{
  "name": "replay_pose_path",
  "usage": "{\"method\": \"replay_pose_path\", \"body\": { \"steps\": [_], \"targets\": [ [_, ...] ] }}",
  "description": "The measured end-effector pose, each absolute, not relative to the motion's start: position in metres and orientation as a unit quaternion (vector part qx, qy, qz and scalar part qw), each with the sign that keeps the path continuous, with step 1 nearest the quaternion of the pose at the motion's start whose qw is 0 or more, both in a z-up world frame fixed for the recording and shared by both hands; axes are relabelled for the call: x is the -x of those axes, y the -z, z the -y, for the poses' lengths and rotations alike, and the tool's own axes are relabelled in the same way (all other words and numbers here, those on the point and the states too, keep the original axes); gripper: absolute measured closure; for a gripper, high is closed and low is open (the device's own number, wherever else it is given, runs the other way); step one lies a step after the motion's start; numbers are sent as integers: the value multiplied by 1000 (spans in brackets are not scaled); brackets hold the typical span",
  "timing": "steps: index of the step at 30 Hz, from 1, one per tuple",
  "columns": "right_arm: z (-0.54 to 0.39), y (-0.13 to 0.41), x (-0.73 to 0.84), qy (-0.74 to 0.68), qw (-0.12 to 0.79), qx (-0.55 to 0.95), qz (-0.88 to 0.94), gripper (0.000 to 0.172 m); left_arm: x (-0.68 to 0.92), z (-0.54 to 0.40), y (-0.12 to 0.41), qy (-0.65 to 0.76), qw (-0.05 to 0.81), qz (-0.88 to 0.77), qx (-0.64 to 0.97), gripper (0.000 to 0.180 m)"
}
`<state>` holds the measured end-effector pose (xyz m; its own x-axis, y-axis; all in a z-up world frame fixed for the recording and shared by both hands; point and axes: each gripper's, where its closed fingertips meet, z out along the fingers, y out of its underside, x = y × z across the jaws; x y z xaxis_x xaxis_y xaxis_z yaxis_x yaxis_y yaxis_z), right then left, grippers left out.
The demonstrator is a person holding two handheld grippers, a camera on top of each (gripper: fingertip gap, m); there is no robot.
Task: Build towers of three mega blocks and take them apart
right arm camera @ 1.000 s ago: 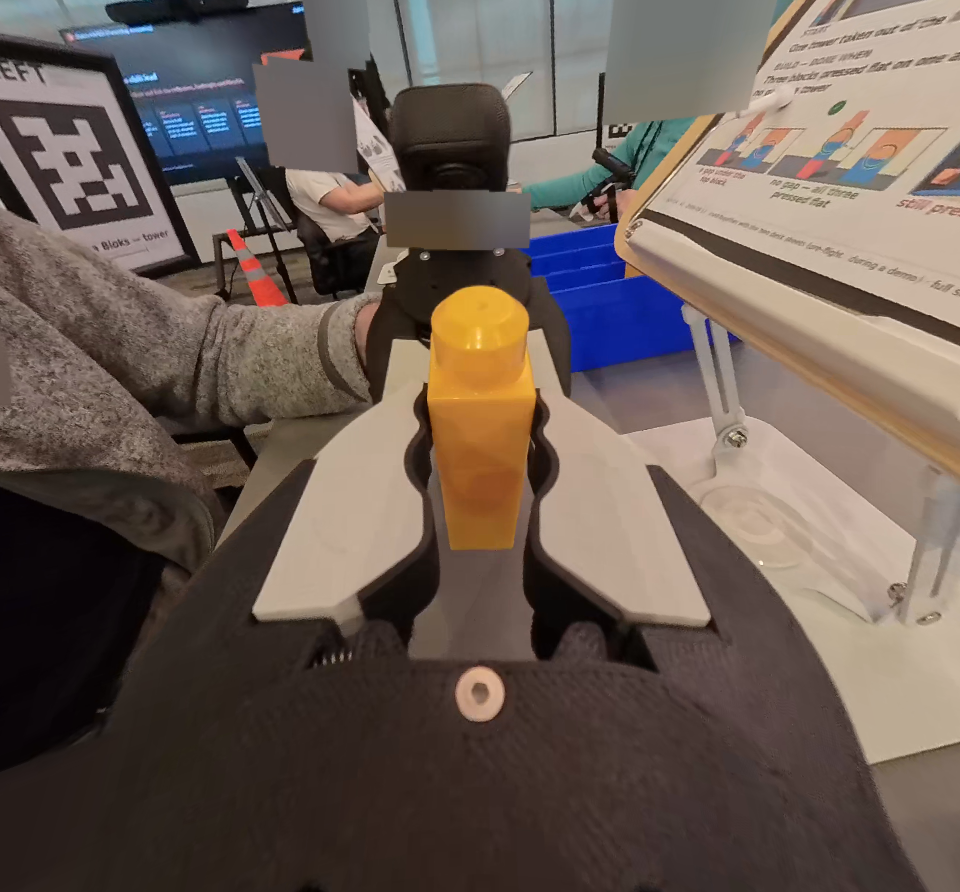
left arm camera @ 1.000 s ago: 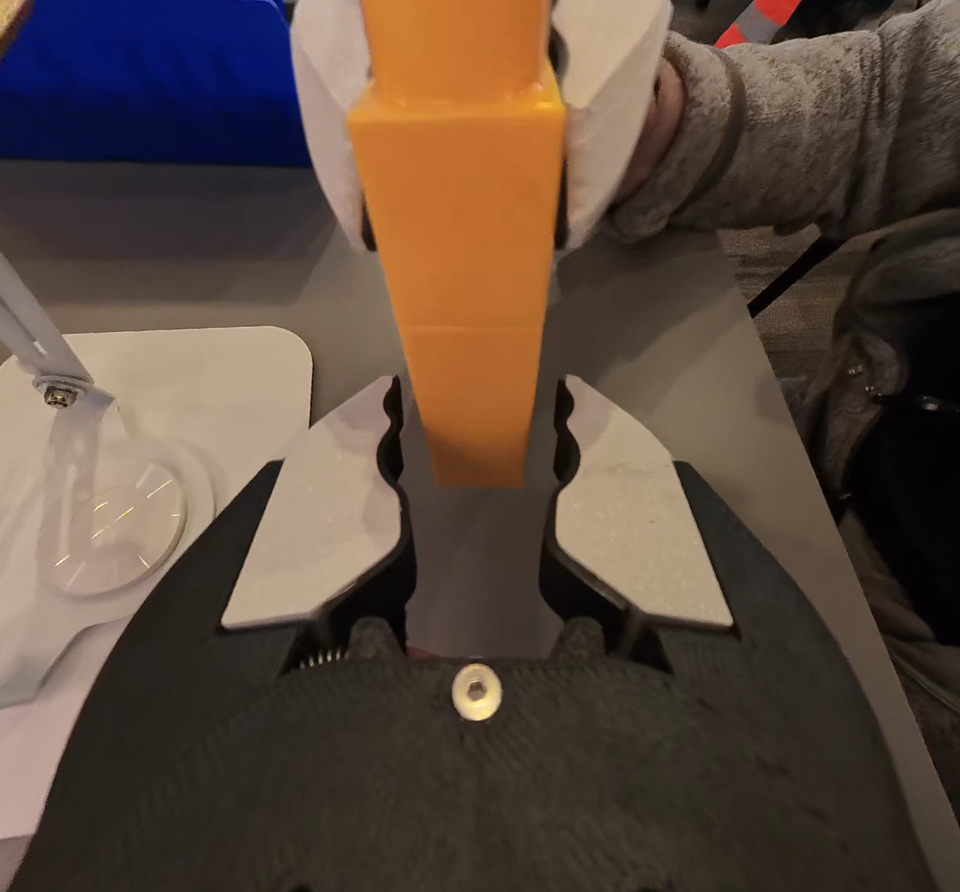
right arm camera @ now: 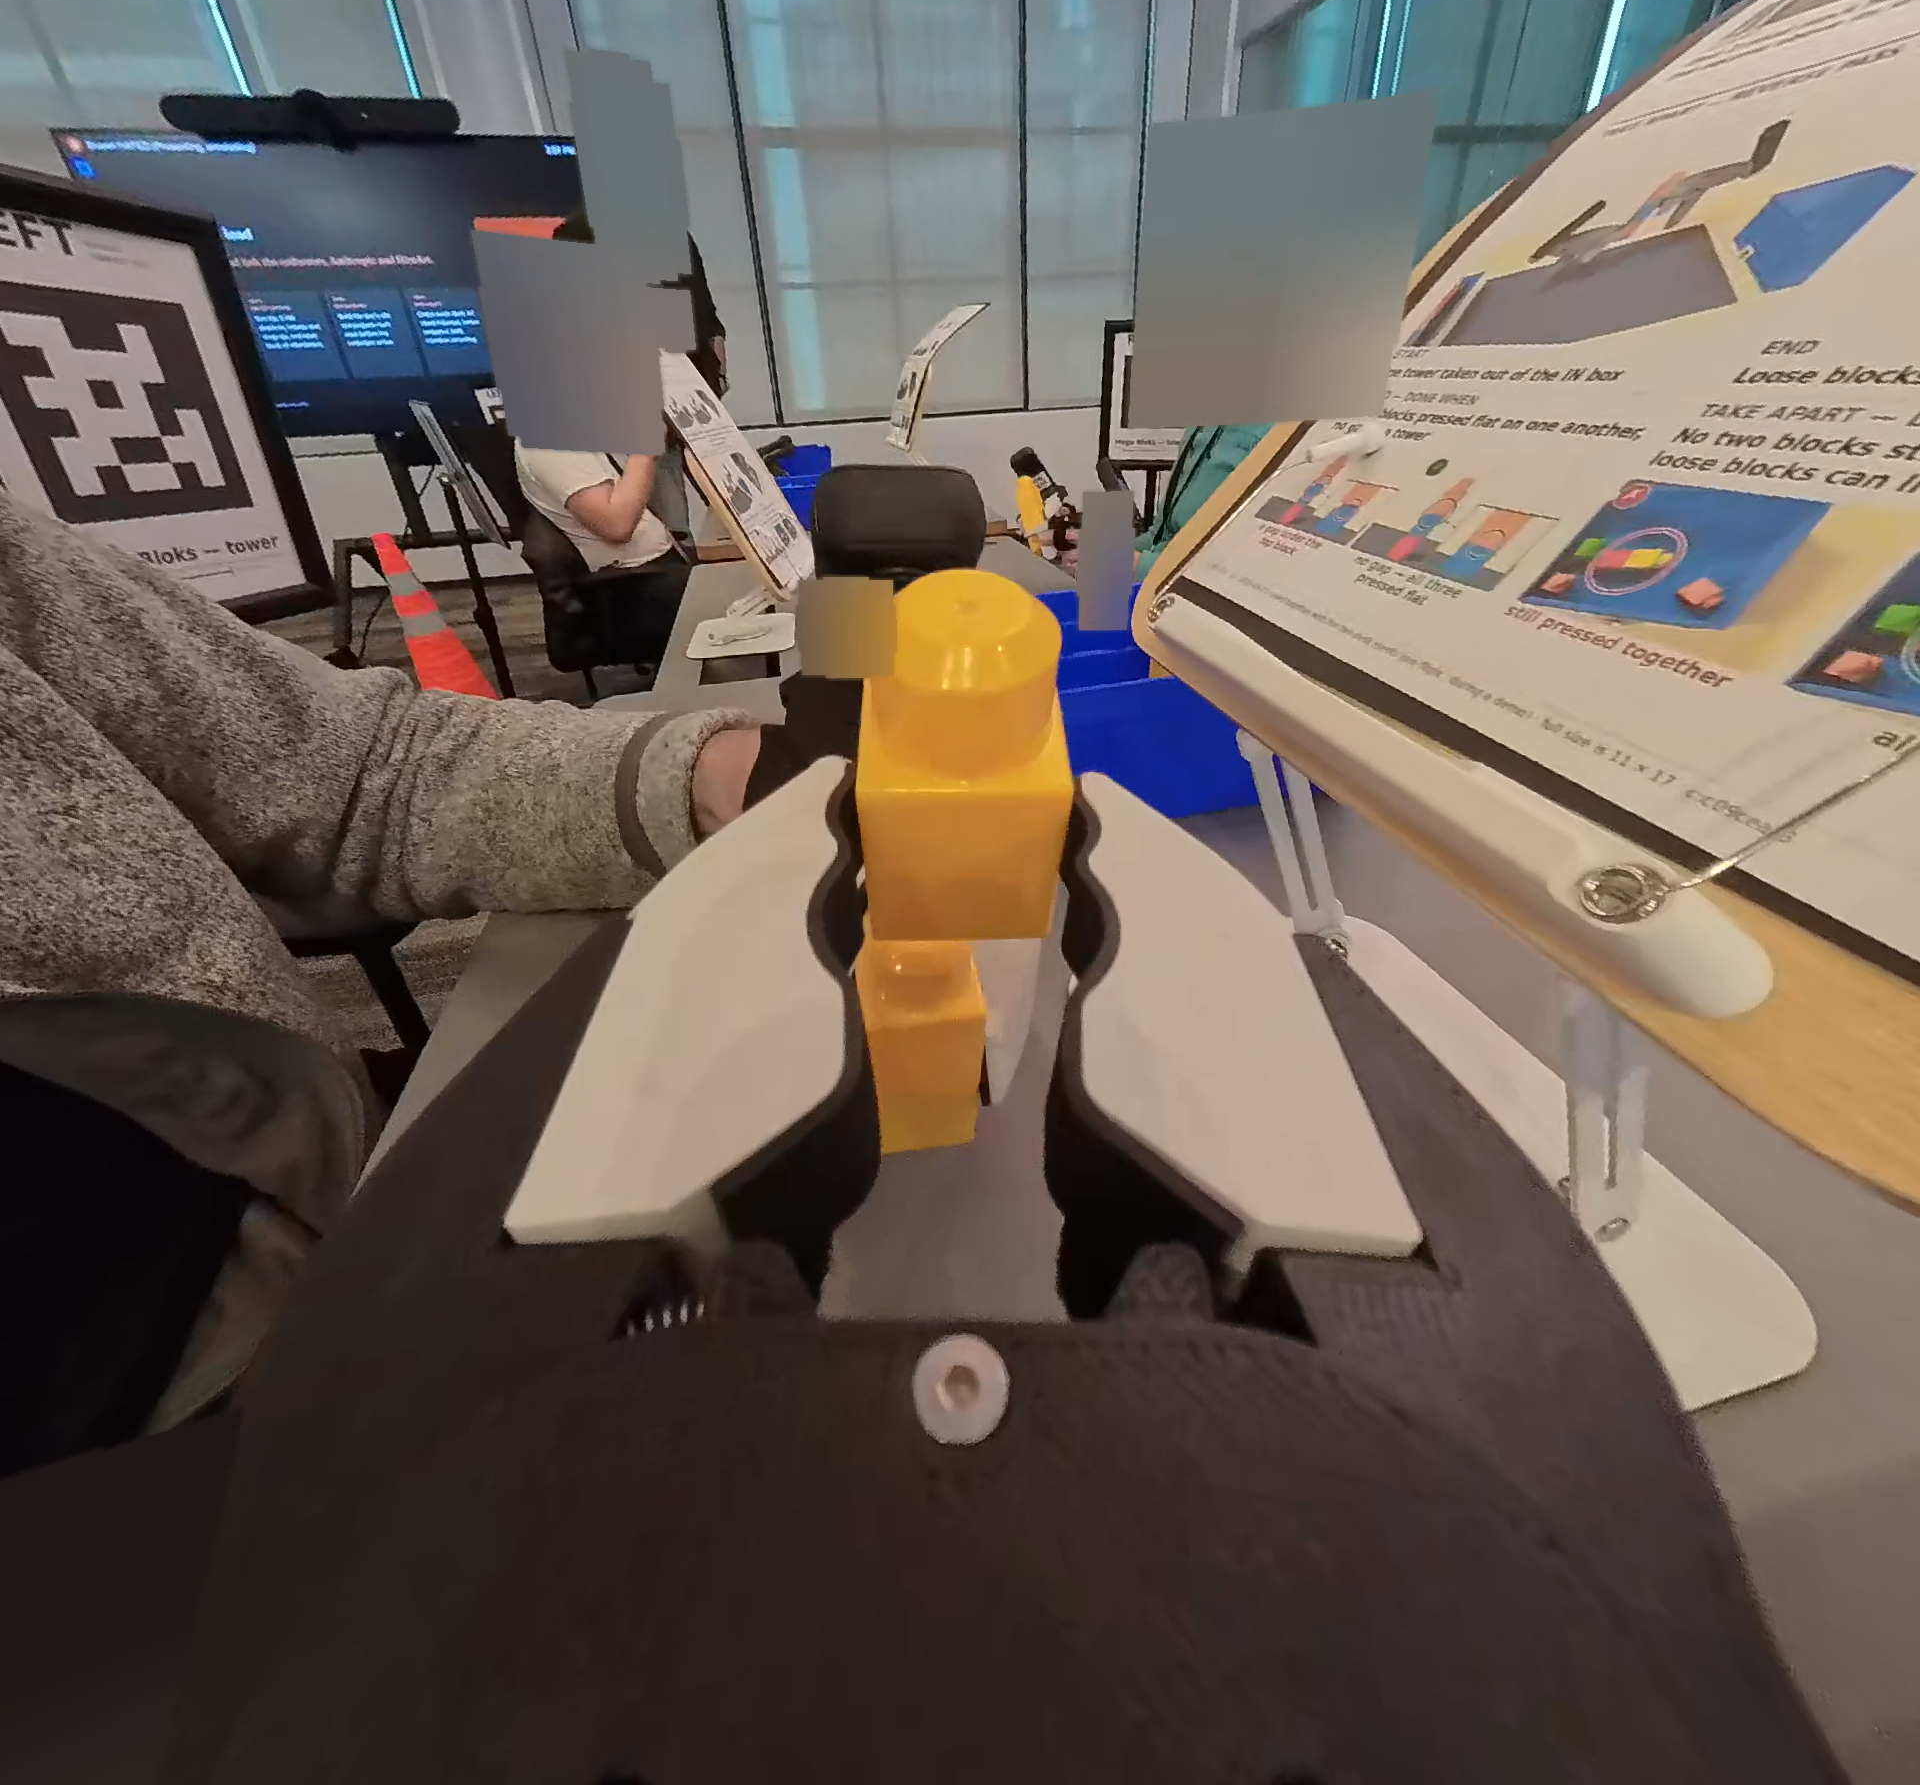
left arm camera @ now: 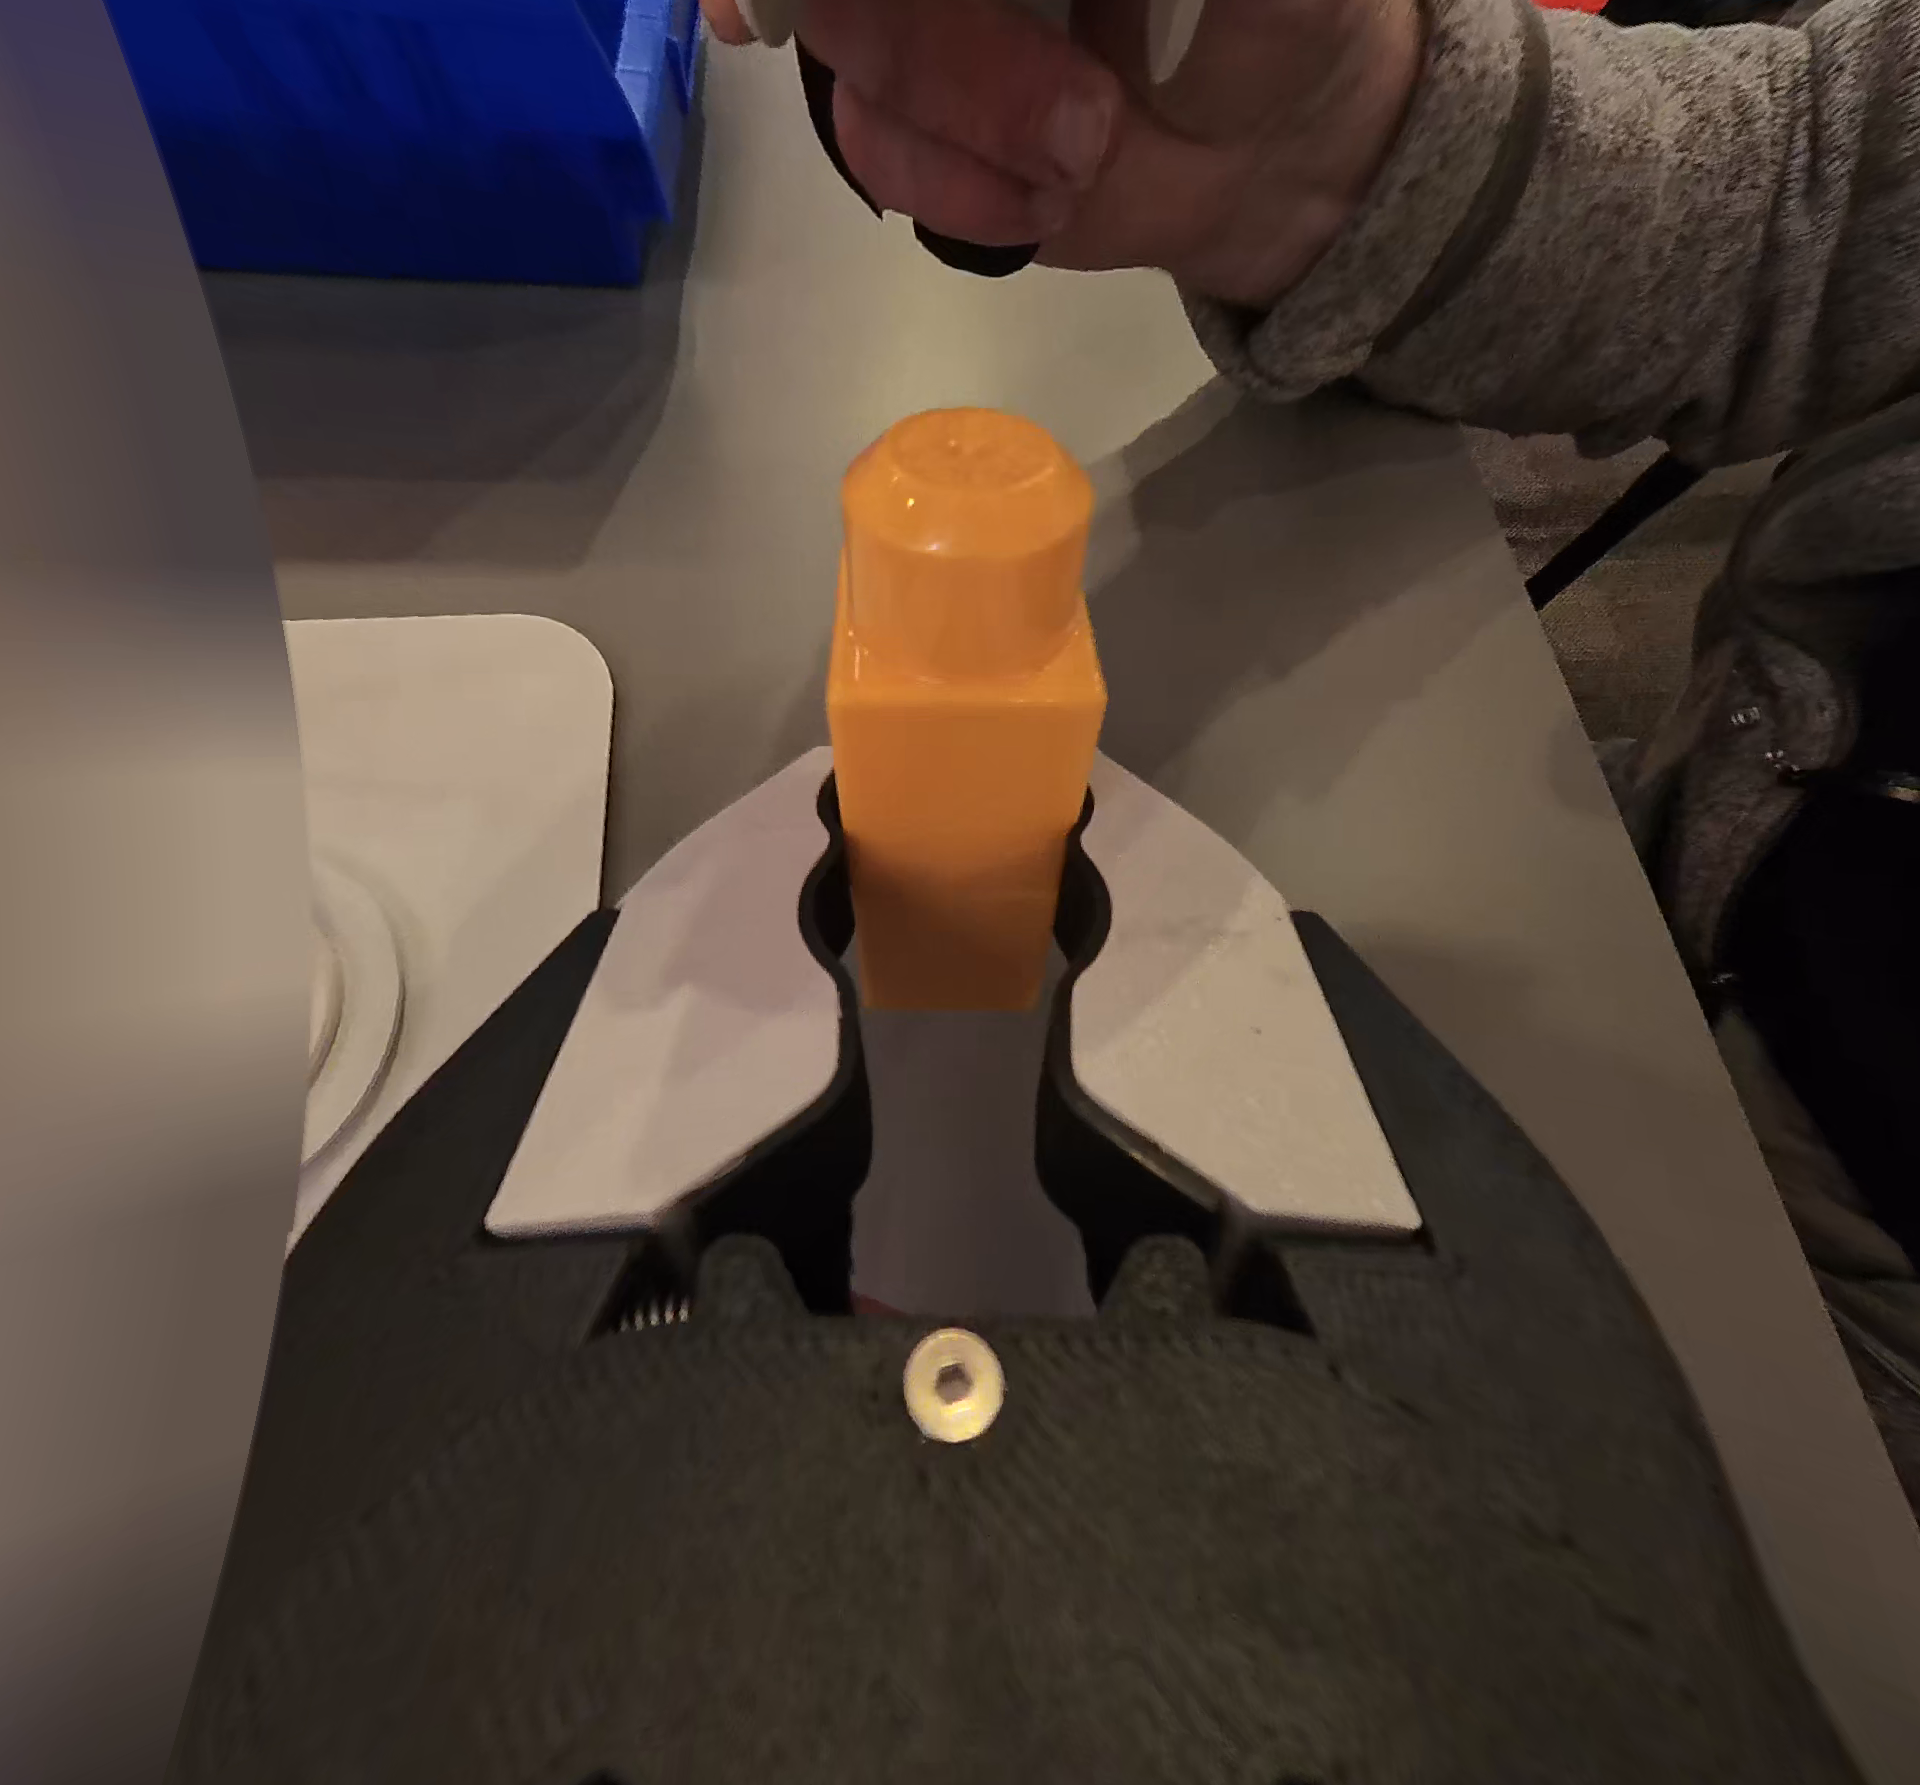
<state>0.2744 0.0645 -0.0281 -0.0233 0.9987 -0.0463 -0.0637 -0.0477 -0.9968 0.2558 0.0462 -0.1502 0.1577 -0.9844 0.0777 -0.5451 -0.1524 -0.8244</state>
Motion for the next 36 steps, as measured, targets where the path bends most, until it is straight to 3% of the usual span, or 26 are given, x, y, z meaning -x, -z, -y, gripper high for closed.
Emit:
{"method": "replay_pose_path", "body": {
  "steps": [14,23,36],
  "targets": [
    [-137,19,-354,-421,564,584,405,135,-245,-50,147,323,337,-555,688,145],
    [-153,15,-388,-425,585,594,353,135,-243,-51,148,327,335,-551,690,145],
    [-259,79,-500,-294,526,764,231,135,-243,-52,153,332,327,-550,693,145]
  ]
}}
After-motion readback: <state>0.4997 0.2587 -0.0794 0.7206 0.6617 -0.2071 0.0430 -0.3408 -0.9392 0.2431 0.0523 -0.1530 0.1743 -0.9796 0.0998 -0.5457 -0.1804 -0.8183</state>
